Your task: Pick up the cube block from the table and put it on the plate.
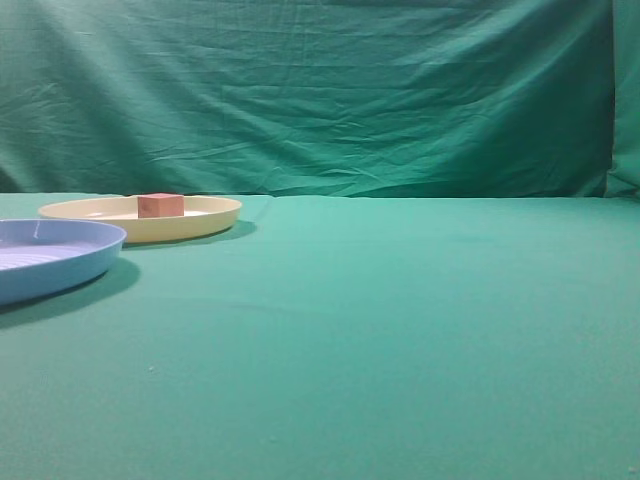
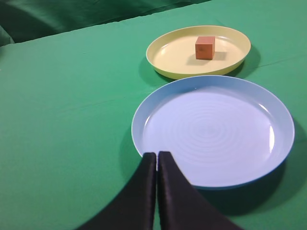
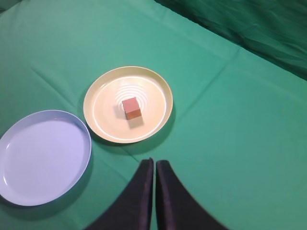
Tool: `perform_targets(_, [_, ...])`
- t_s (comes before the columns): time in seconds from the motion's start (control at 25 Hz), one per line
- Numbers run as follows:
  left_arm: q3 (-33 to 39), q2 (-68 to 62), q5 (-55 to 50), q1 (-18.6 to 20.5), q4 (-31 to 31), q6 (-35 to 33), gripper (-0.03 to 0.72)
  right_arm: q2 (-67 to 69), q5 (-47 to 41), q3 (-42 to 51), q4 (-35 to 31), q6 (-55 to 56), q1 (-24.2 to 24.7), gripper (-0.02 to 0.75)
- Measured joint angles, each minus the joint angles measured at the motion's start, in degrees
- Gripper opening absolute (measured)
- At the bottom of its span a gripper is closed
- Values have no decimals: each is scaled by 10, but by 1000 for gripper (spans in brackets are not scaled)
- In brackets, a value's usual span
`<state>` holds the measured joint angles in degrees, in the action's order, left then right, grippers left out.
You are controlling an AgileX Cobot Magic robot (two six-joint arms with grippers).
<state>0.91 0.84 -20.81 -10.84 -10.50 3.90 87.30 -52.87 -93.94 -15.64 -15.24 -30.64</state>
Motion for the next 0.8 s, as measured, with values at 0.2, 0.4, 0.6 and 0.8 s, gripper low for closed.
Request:
perform_targets(0.2, [0, 0, 0, 0, 0, 0, 0, -112, 60, 154, 2, -6, 0, 0])
perform_targets(0.4, [0, 0, 0, 0, 0, 0, 0, -202, 74, 248, 40, 3, 0, 0])
perform_targets(0.6, [0, 0, 0, 0, 0, 0, 0, -275, 103, 341, 104, 53, 0, 0])
perform_targets(0.8, [0, 0, 0, 0, 0, 0, 0, -371, 112, 436, 202, 152, 16, 0])
